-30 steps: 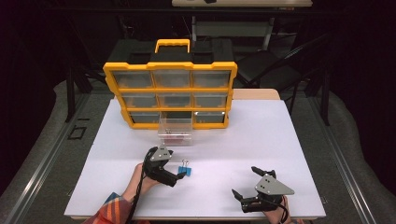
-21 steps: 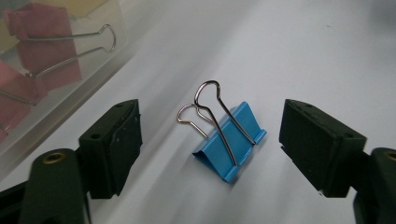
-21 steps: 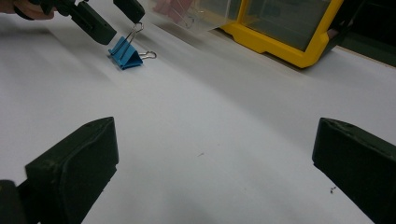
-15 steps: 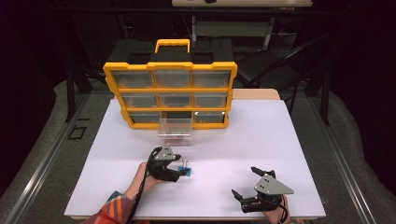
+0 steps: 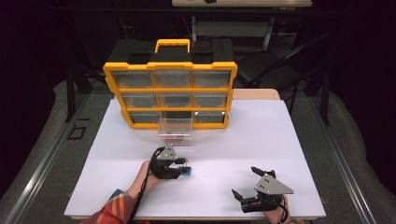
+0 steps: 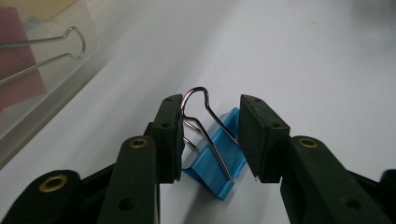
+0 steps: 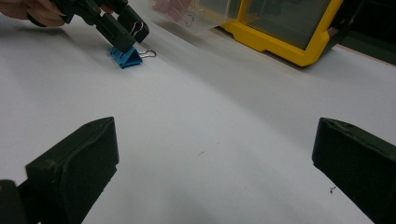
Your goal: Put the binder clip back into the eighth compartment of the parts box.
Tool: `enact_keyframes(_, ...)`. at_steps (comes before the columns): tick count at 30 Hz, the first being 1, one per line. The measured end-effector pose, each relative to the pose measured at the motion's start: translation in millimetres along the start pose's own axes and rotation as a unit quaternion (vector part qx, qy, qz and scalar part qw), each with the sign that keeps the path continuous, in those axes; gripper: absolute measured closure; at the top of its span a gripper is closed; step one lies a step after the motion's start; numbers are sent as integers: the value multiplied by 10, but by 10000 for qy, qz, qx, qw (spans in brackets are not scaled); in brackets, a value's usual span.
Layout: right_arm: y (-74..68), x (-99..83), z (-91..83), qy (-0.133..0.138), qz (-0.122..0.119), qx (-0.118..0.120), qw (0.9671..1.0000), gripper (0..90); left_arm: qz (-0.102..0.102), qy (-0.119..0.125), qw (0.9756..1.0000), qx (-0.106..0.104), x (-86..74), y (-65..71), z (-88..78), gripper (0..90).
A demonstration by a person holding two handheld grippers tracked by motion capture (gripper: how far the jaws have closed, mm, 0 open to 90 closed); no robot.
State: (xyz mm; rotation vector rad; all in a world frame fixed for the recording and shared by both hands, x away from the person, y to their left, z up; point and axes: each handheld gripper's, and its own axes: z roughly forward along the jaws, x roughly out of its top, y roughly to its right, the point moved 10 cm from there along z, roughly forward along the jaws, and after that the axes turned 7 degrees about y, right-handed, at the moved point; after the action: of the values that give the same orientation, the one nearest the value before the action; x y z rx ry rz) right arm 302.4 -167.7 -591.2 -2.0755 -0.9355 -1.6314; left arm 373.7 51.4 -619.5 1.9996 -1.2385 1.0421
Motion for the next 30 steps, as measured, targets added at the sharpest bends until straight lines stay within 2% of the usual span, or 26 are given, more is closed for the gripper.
enact_keyframes(9, 0, 3, -1, 8, -7, -2, 10000, 0, 87, 165, 9996, -194, 29, 43, -47, 711)
enact_keyframes(12, 2, 6, -5, 14, -12, -3, 10000, 0, 116, 168, 9989, -415, 42, 90, -84, 759)
enact_keyframes(15, -2, 10, -9, 18, -13, -4, 10000, 0, 229, 159, 9982, -531, 49, 146, -122, 811)
enact_keyframes(18, -4, 13, -7, 27, -14, 0, 10000, 0, 372, 135, 9979, -511, 43, 176, -144, 842)
enact_keyframes(23, -5, 7, 0, 13, -15, -2, 10000, 0, 396, 227, 9975, -533, 53, 189, -167, 862)
enact_keyframes(25, 2, 6, -2, 7, -22, -13, 10000, 0, 452, 241, 9978, -419, 63, 185, -174, 882)
enact_keyframes(30, -3, 5, 2, 13, -19, -7, 10000, 0, 498, 337, 9977, -320, 83, 184, -207, 882)
